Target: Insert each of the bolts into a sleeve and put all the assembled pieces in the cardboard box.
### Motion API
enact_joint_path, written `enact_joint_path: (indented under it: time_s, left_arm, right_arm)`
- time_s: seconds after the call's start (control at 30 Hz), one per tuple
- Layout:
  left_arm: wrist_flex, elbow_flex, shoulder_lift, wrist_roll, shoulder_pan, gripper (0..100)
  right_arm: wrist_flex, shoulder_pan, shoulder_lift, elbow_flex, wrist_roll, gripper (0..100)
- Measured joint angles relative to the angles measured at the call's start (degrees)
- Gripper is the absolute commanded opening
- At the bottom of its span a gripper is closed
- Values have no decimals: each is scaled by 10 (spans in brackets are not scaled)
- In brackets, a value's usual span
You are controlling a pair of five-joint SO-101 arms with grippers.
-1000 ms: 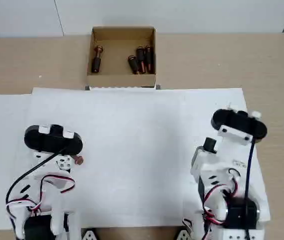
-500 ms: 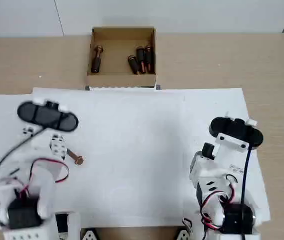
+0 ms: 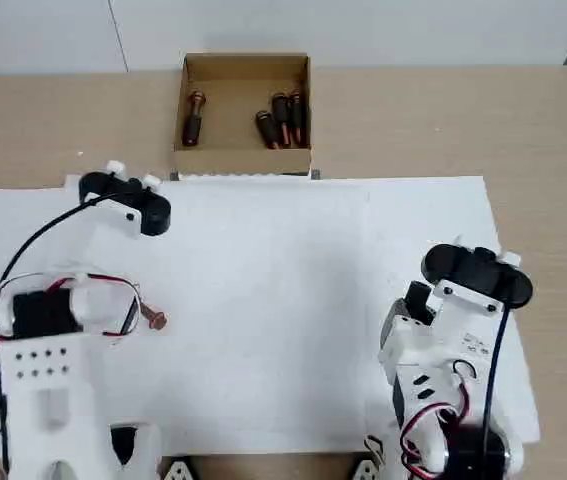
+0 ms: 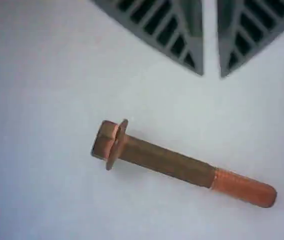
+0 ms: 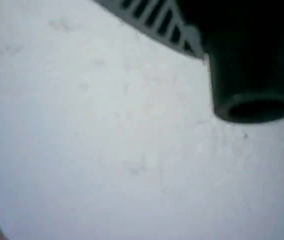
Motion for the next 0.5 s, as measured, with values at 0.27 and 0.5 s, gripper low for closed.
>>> enact_joint_path:
  time_s: [0.27,0.5]
  left_arm:
    - [35,2,15,-214,0,6]
    - [47,60,17,-422,0,6]
  right_arm:
    - [0,2,-4,16,0,2]
    - [0,1,-4,16,0,2]
